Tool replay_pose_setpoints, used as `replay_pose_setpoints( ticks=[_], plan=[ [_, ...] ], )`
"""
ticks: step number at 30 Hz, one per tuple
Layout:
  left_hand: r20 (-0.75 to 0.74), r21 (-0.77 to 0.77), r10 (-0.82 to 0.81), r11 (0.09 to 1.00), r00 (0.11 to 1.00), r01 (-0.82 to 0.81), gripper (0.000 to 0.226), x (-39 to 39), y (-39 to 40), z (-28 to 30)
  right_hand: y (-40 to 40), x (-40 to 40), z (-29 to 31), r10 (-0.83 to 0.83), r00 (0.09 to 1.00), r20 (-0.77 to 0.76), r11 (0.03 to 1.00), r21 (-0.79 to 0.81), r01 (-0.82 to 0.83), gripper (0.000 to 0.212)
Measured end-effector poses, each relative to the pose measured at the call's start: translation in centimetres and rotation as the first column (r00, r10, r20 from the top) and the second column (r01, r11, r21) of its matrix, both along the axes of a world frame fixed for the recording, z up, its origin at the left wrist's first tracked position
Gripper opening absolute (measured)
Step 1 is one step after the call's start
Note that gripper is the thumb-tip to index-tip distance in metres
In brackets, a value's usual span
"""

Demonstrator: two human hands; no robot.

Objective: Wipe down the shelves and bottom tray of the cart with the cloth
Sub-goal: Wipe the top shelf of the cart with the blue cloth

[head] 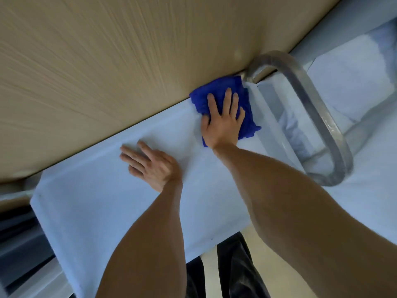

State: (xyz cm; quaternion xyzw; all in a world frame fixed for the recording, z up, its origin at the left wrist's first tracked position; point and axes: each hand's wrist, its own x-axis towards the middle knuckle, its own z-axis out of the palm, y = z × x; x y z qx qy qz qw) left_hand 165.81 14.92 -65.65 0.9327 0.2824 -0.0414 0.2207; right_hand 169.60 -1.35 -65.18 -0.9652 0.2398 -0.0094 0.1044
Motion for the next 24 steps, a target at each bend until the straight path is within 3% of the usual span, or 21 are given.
replay_pose_setpoints(
  ticks=[3,7,10,14,18,22,24],
  plan=[
    [0.004,0.044,-0.020,0.999,1.000,0.020,0.054,0.1,0.2,-0.6,0.2,2.9,-0.4,-0.113,0.994,0.009,0.993,0.028,0.113,0.053],
    [-0.030,0.033,-0.049,0.998,0.998,0.050,0.054,-0.4,-0.2,0.6,-0.4,0.6,0.3,-0.130,0.986,0.102,0.991,0.023,0.128,0.050],
    [-0.017,0.033,-0.038,0.999,0.999,0.038,0.052,0.0,0.3,0.4,2.2,-6.1,0.1,-0.260,0.962,0.089,0.965,0.061,0.255,0.048],
    [-0.016,0.038,-0.038,0.998,0.999,0.039,0.051,0.1,0.2,0.5,5.2,-18.4,1.1,-0.380,0.918,-0.113,0.924,-0.003,0.382,0.055],
    [-0.015,0.044,-0.029,0.999,0.999,0.030,0.050,0.1,-0.2,0.6,2.5,-17.1,1.1,-0.246,0.955,-0.169,0.969,-0.013,0.247,0.059],
    [-0.019,0.054,-0.012,0.998,1.000,0.013,0.051,0.1,-0.1,0.4,-1.7,-8.8,0.2,-0.055,0.996,-0.069,0.998,-0.039,0.052,0.059],
    [-0.020,0.054,-0.021,0.998,1.000,0.022,0.053,0.1,-0.1,0.4,-3.5,-3.3,-0.2,-0.041,0.999,0.002,0.998,-0.041,0.041,0.058]
  ],
)
